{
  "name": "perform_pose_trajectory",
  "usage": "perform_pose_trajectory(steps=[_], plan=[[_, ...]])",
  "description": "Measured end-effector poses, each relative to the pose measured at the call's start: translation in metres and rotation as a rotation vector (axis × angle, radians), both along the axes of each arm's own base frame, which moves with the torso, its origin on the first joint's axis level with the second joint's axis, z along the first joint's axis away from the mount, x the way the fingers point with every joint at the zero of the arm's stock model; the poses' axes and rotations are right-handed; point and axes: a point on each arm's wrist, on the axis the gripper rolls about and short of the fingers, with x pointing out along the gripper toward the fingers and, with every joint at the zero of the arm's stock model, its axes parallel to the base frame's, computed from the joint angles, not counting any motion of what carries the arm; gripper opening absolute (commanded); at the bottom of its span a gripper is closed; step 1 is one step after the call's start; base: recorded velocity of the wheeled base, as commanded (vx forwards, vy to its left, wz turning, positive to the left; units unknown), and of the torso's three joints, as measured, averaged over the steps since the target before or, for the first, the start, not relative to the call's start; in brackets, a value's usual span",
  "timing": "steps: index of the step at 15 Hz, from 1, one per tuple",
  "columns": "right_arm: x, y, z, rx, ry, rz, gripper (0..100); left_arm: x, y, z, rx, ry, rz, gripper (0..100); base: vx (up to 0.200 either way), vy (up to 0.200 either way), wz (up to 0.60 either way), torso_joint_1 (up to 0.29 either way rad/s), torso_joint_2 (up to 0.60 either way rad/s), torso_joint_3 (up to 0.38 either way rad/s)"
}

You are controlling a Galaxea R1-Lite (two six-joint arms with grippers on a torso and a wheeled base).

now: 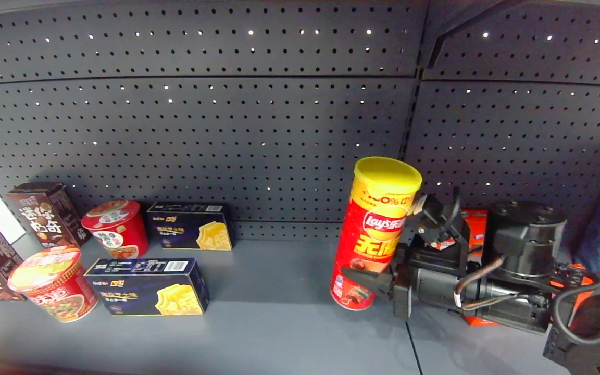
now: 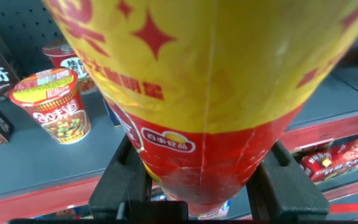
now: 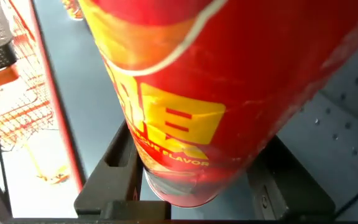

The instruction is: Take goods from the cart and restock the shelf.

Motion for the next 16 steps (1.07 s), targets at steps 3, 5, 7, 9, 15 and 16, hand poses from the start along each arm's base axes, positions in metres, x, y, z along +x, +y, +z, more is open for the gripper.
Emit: perform_pose_trajectory(steps=[3, 5, 7, 9, 15, 16], plan=[[-0.015, -0.009, -0.014, -0.009, 0.021, 0.007, 0, 0.0, 0.0, 0.004, -0.001, -0.007, 0.001, 0, 0.0, 0.0, 0.0, 0.0, 0.0, 0.0], [-0.021, -0.011, -0.021, -0.027, 0.041, 0.016, 0, 0.0, 0.0, 0.006, -0.001, -0.008, 0.005, 0, 0.0, 0.0, 0.0, 0.0, 0.0, 0.0], [-0.025, -0.012, -0.026, -0.042, 0.053, 0.022, 0, 0.0, 0.0, 0.007, -0.001, -0.009, 0.011, 0, 0.0, 0.0, 0.0, 0.0, 0.0, 0.0], [-0.028, -0.011, -0.03, -0.05, 0.06, 0.035, 0, 0.001, 0.0, 0.007, -0.001, -0.007, 0.011, 0, 0.0, 0.0, 0.0, 0.0, 0.0, 0.0], [-0.022, -0.006, -0.043, -0.07, 0.082, 0.037, 0, 0.001, 0.0, 0.006, 0.0, -0.004, 0.012, 0, 0.0, 0.0, 0.0, 0.0, 0.0, 0.0], [-0.021, -0.005, -0.046, -0.078, 0.091, 0.038, 0, 0.001, 0.0, 0.007, 0.0, -0.004, 0.012, 0, 0.0, 0.0, 0.0, 0.0, 0.0, 0.0]])
